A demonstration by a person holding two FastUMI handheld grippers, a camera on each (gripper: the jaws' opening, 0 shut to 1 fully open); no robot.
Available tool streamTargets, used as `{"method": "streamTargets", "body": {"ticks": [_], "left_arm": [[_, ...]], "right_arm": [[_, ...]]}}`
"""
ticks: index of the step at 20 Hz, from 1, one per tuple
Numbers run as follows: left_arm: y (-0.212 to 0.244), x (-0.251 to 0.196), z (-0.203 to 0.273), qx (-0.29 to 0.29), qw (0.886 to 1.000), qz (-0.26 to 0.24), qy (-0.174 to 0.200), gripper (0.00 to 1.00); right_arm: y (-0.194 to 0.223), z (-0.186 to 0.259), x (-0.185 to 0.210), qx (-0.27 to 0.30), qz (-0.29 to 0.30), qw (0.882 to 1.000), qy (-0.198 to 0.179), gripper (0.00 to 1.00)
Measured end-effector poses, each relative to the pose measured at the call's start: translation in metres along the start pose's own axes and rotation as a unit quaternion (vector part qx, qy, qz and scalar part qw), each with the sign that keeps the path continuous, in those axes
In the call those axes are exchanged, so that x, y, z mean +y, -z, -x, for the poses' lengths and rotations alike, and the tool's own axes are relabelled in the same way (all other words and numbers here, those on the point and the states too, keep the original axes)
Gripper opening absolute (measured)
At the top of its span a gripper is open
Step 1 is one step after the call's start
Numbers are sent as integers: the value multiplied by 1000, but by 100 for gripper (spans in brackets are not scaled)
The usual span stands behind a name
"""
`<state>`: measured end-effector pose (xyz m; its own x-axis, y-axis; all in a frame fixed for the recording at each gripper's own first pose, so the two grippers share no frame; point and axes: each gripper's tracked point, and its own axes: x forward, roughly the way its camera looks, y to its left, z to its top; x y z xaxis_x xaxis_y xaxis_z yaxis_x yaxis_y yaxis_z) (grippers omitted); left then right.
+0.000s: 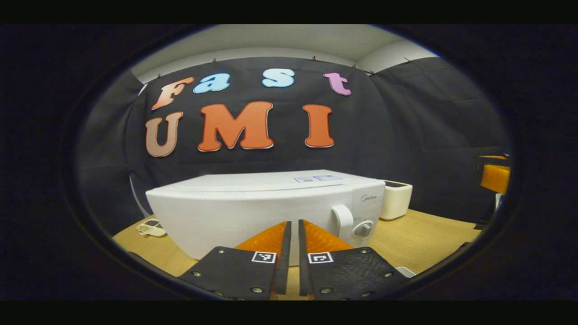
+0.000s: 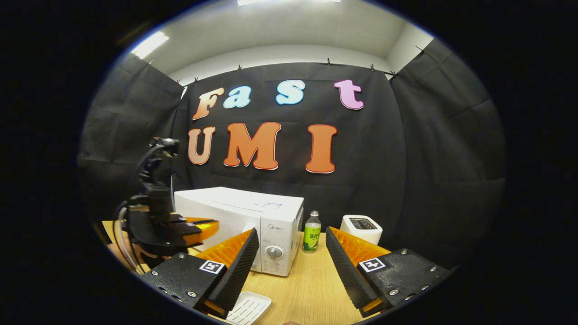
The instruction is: Open the microwave oven with the left hand, put the food in, and close the microwave oven.
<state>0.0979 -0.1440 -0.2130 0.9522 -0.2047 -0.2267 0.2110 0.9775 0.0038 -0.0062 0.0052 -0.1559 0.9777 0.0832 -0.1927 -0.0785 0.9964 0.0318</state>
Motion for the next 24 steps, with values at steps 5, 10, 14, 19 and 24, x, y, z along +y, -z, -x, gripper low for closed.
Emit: {"method": "streamTargets", "body": {"ticks": [5, 10, 14, 19, 24], "left_arm": [[-77, 41, 64, -40, 999, -7, -15, 39], [-125, 82, 112, -42, 998, 1, -43, 67], [-164, 129, 143, -55, 993, -15, -100, 78], [-192, 164, 171, -62, 987, -25, -144, 86], [-229, 187, 184, -92, 981, -13, -167, 86]], "right_arm": [[-40, -5, 2, -20, 0, 1000, -2, 93], [-75, -13, 7, -30, -9, 999, -8, 93], [-114, -19, 9, -51, -23, 998, -13, 93], [-144, -23, 12, -67, -22, 997, -27, 93], [-153, -28, 16, -67, -22, 997, -36, 93]]}}
